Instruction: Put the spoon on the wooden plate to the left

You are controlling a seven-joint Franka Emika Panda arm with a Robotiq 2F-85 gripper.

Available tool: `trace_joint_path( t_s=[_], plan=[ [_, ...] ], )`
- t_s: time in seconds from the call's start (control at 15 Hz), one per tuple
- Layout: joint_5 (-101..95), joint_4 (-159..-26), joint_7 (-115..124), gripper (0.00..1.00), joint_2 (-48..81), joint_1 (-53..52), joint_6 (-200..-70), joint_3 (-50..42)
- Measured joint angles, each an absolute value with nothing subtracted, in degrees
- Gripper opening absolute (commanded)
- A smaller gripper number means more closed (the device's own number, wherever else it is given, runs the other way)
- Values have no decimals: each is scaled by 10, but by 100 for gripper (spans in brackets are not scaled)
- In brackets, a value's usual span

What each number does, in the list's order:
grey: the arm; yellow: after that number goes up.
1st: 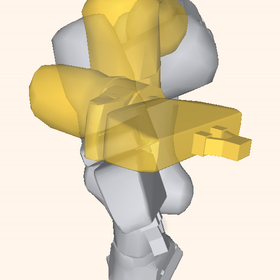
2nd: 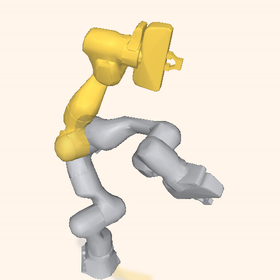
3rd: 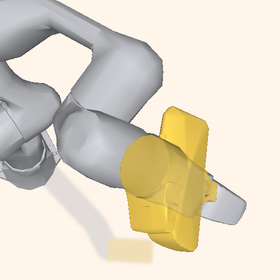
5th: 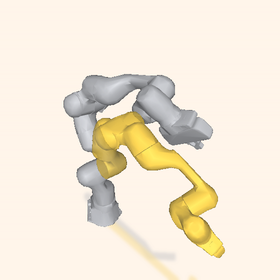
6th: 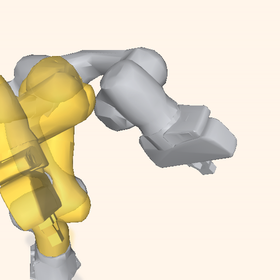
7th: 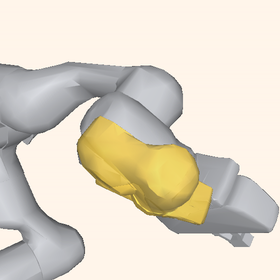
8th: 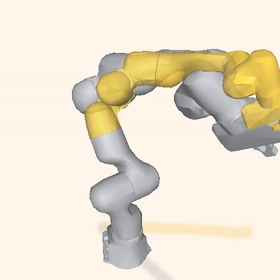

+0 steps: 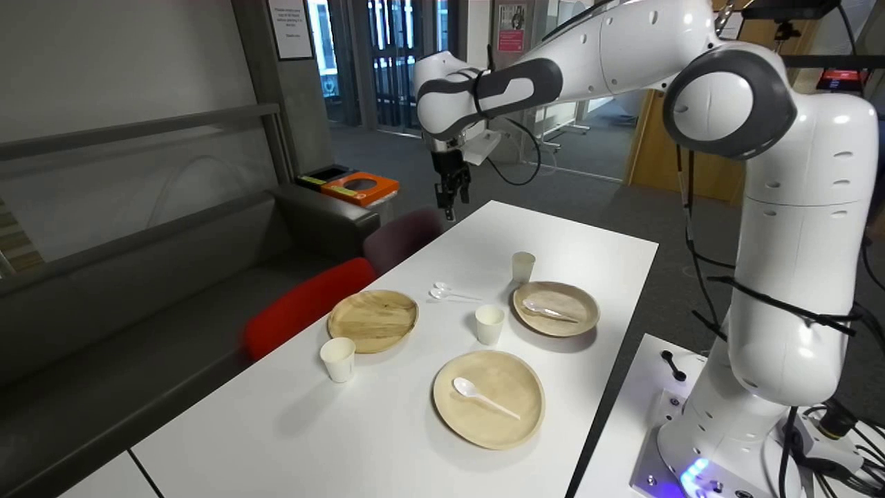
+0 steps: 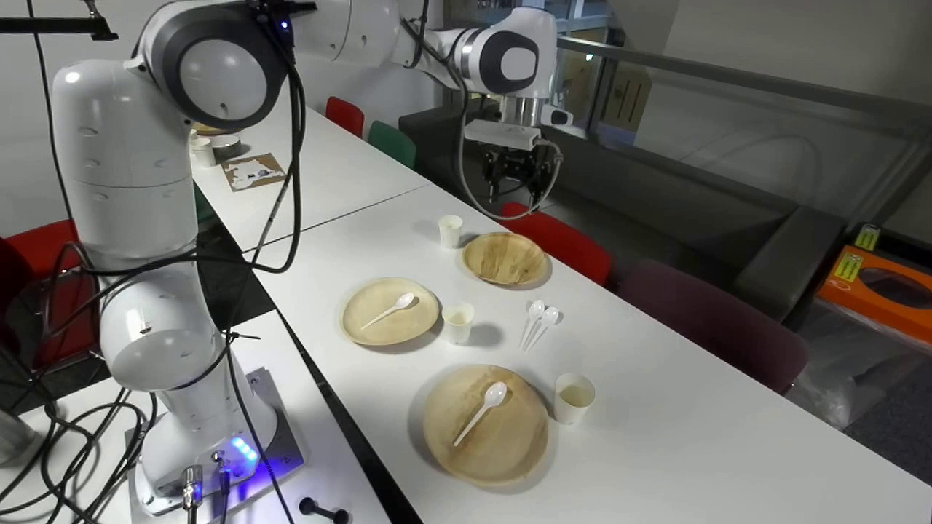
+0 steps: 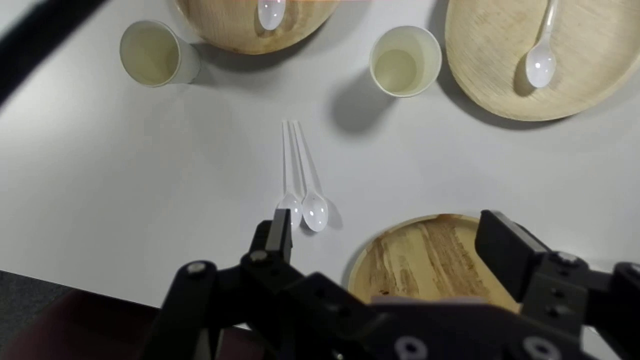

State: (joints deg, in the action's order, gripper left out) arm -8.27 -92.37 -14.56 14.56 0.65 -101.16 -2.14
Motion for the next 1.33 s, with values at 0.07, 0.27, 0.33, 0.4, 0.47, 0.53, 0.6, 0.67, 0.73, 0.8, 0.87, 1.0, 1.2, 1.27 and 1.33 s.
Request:
trace_joint_path(
  t_s=[0.07, 0.27, 0.33, 0.4, 0.47, 0.53, 0.6, 0.67, 0.73, 0.8, 0.87, 1.0, 1.2, 1.27, 1.33],
  plan=[
    [-97, -910, -146, 100, 163, 8, -1009, -22],
    [-120, -874, -141, 100, 216, 10, -1009, -31],
    [-120, -874, -141, 100, 221, 10, -1009, -31],
    [-120, -874, -141, 100, 222, 10, -1009, -30],
    [-120, -874, -141, 100, 221, 10, -1009, -29],
    [-120, -874, -141, 100, 219, 10, -1009, -29],
    [-120, -874, -141, 100, 217, 9, -1009, -28],
    [-120, -874, -141, 100, 215, 9, -1009, -28],
    [-120, -874, -141, 100, 215, 9, -1009, -28],
    [-120, -874, -141, 100, 216, 9, -1009, -28],
    [-120, -874, -141, 100, 216, 9, -1009, -28],
    [-120, -874, -141, 100, 216, 9, -1009, -28],
    [-120, -874, -141, 100, 220, 9, -1027, -28],
    [-122, -874, -142, 100, 226, 9, -1040, -28],
    [-125, -874, -144, 100, 234, 10, -1060, -28]
  ],
)
